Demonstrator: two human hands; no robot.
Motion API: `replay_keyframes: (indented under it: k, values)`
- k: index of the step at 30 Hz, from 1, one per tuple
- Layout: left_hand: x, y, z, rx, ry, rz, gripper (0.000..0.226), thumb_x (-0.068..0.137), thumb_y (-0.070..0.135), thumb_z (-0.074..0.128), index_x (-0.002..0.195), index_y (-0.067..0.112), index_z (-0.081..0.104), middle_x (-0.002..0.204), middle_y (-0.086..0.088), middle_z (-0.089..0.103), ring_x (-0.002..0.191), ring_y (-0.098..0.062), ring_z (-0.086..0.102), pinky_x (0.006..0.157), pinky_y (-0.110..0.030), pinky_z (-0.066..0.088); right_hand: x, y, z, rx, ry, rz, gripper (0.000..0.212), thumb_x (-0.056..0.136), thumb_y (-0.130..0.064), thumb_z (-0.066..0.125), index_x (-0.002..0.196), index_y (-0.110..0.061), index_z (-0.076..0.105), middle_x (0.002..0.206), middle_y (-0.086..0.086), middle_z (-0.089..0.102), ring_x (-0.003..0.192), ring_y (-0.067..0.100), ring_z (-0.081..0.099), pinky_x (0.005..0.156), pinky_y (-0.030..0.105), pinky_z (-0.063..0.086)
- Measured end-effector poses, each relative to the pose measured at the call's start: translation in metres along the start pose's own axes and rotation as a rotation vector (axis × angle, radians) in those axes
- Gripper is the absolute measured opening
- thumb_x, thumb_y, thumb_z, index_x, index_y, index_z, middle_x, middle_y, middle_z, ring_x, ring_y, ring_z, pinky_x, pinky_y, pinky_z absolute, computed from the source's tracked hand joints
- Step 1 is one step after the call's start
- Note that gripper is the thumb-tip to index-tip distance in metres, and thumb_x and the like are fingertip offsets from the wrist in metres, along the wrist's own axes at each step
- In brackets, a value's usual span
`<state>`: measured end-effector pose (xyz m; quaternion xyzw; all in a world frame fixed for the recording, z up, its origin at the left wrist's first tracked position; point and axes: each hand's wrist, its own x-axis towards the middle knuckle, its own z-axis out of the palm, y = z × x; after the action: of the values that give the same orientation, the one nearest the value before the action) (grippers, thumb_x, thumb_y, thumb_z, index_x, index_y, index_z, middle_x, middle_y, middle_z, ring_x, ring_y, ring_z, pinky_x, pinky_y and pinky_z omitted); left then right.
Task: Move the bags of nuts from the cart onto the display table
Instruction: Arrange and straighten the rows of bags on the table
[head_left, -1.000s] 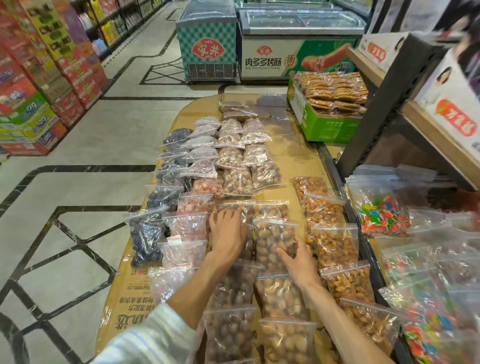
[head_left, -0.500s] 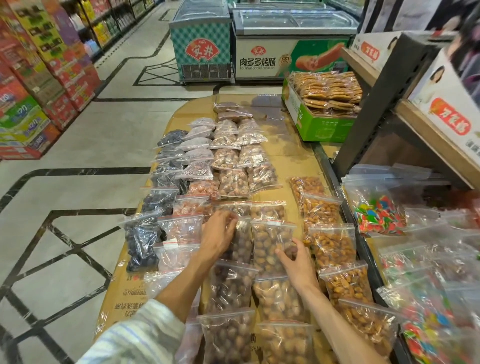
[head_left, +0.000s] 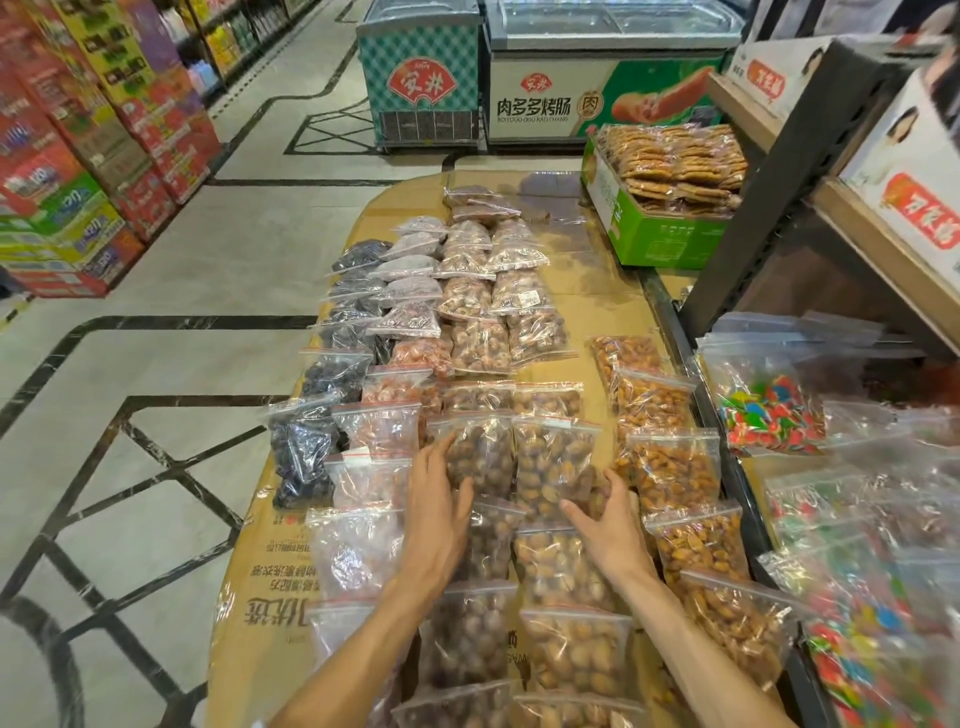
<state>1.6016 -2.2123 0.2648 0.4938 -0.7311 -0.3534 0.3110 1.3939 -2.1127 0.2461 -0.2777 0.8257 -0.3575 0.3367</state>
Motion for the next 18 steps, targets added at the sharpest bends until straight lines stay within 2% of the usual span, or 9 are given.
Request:
replay_keyframes:
  k: [4, 6, 8, 9, 11, 14, 16, 18]
  values:
    - [-0.039, -0.011, 0.007, -0.031, -0.063, -0.108, 0.084, 0.101, 0.017, 0.065, 0.167, 0.022, 0.013, 0.163, 0.007, 0.028, 0.149, -0.005, 0.026, 0.124, -0.031, 0.018, -0.012, 0.02, -0.002, -0.015, -0.104, 0.071, 0.113, 0.091, -0.044, 0.078, 0.168, -0.017, 0.0, 0.176, 0.007, 0.012, 0.161, 0.03, 0.019, 0.129, 0.054, 0.024]
    - [-0.046, -0.015, 0.01, -0.011, -0.086, -0.226, 0.092, 0.099, 0.022, 0.071, 0.167, 0.013, 0.009, 0.164, 0.0, 0.028, 0.15, -0.013, 0.027, 0.122, -0.029, 0.018, -0.015, 0.028, -0.001, -0.008, -0.169, 0.116, 0.116, 0.089, -0.049, 0.079, 0.167, -0.015, 0.001, 0.17, 0.009, 0.029, 0.154, 0.031, 0.033, 0.126, 0.054, 0.031]
    - [-0.047, -0.015, 0.01, -0.044, -0.119, -0.335, 0.091, 0.095, 0.026, 0.077, 0.162, 0.01, 0.019, 0.152, 0.004, 0.04, 0.141, -0.016, 0.041, 0.119, -0.03, 0.028, -0.02, 0.03, 0.0, -0.052, -0.202, 0.148, 0.104, 0.088, -0.049, 0.08, 0.16, -0.007, 0.018, 0.142, 0.006, 0.052, 0.129, 0.026, 0.054, 0.11, 0.048, 0.048]
    - [-0.045, -0.015, 0.01, -0.078, -0.137, -0.393, 0.083, 0.092, 0.025, 0.081, 0.155, 0.01, 0.029, 0.145, 0.004, 0.049, 0.134, -0.018, 0.052, 0.117, -0.033, 0.037, -0.021, 0.031, 0.001, -0.075, -0.201, 0.15, 0.092, 0.089, -0.045, 0.081, 0.153, -0.004, 0.028, 0.129, 0.005, 0.057, 0.116, 0.024, 0.059, 0.1, 0.043, 0.052]
    - [-0.041, -0.012, 0.008, -0.112, -0.182, -0.477, 0.067, 0.088, 0.019, 0.085, 0.137, 0.007, 0.042, 0.128, 0.001, 0.062, 0.116, -0.019, 0.063, 0.109, -0.038, 0.05, -0.021, 0.034, 0.002, -0.088, -0.201, 0.15, 0.069, 0.09, -0.035, 0.082, 0.138, -0.006, 0.043, 0.111, 0.002, 0.061, 0.098, 0.018, 0.063, 0.089, 0.038, 0.054]
    - [-0.033, -0.015, 0.005, -0.047, -0.214, -0.508, 0.052, 0.085, 0.019, 0.088, 0.12, 0.011, 0.051, 0.111, 0.003, 0.066, 0.105, -0.017, 0.066, 0.102, -0.039, 0.056, -0.025, 0.027, -0.006, -0.094, -0.219, 0.149, 0.052, 0.088, -0.031, 0.084, 0.121, -0.015, 0.047, 0.109, 0.0, 0.061, 0.094, 0.014, 0.062, 0.082, 0.035, 0.054]
    - [-0.032, -0.025, 0.006, -0.041, -0.204, -0.513, 0.052, 0.082, 0.022, 0.09, 0.117, 0.015, 0.052, 0.112, -0.003, 0.069, 0.101, -0.021, 0.071, 0.094, -0.045, 0.06, -0.028, 0.026, -0.013, -0.039, -0.246, 0.134, 0.057, 0.086, -0.03, 0.086, 0.122, -0.018, 0.044, 0.114, 0.0, 0.061, 0.098, 0.013, 0.062, 0.076, 0.029, 0.051]
    - [-0.038, -0.026, 0.006, -0.056, -0.188, -0.498, 0.05, 0.085, 0.02, 0.087, 0.116, 0.017, 0.049, 0.111, -0.003, 0.069, 0.1, -0.021, 0.071, 0.089, -0.043, 0.061, -0.032, 0.027, -0.018, 0.009, -0.262, 0.099, 0.062, 0.085, -0.03, 0.088, 0.126, -0.019, 0.042, 0.118, 0.0, 0.061, 0.098, 0.008, 0.061, 0.072, 0.024, 0.049]
